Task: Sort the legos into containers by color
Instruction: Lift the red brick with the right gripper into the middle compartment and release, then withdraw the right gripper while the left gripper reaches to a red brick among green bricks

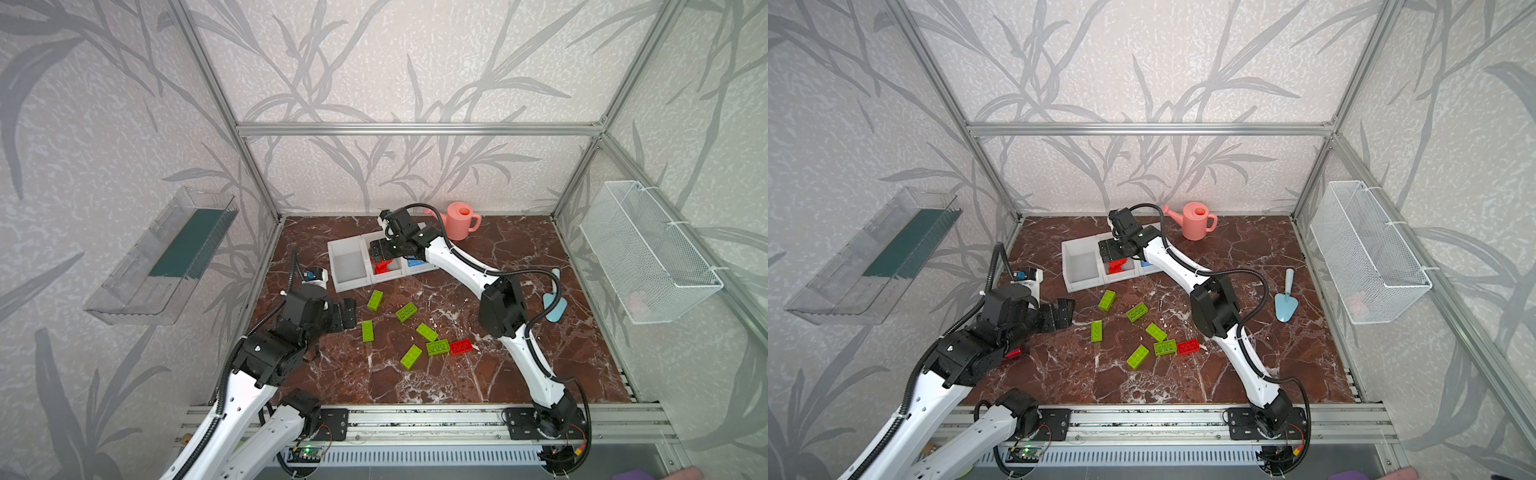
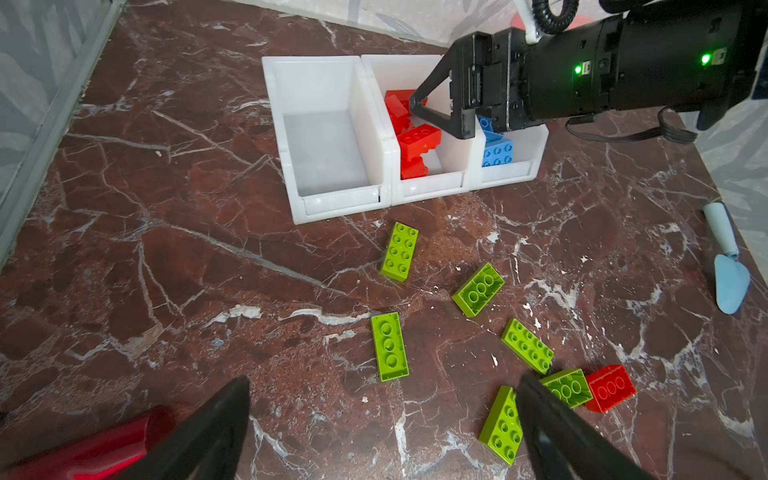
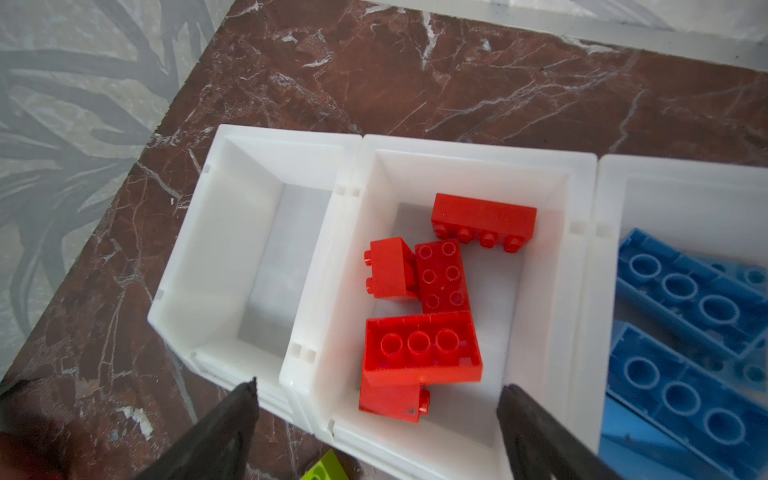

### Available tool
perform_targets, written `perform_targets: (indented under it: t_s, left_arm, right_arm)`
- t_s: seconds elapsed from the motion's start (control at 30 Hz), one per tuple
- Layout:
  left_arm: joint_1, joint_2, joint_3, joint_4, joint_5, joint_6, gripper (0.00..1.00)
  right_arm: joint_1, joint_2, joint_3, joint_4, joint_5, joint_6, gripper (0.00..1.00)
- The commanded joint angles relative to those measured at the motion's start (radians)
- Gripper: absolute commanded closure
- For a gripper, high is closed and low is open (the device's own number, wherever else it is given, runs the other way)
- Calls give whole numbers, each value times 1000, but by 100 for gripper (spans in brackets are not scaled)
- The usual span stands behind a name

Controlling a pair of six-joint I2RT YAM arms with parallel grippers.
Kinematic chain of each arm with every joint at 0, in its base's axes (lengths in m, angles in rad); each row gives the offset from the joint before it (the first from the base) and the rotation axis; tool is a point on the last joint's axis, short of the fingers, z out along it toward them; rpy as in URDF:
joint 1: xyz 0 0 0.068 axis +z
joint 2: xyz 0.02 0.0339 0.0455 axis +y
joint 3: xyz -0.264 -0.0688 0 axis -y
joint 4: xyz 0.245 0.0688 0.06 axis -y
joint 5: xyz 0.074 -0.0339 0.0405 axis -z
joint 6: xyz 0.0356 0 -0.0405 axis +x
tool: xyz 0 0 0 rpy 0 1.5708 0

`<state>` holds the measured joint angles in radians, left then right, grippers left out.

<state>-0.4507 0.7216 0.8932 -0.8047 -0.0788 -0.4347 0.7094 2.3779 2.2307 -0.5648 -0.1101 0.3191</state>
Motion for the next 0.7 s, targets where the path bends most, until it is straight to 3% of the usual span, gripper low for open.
perform_targets:
  t_s: [0.0, 0.17, 0.37, 0.67]
  left_arm:
    - [-33, 45, 46, -6, 64, 57, 1]
    - [-202, 119, 100, -19, 11, 61, 1]
    - [-330, 227, 100, 49, 17, 51, 3]
    - [-503, 524, 139, 188, 23, 103, 5]
  right_arm:
    - [-16, -251, -191, 122, -20, -9, 9]
    - [-85, -572, -642, 336, -75, 68, 8]
    - [-218, -931, -1061, 416, -118, 132, 8]
    - [-466, -1330, -1502, 435, -227, 231, 8]
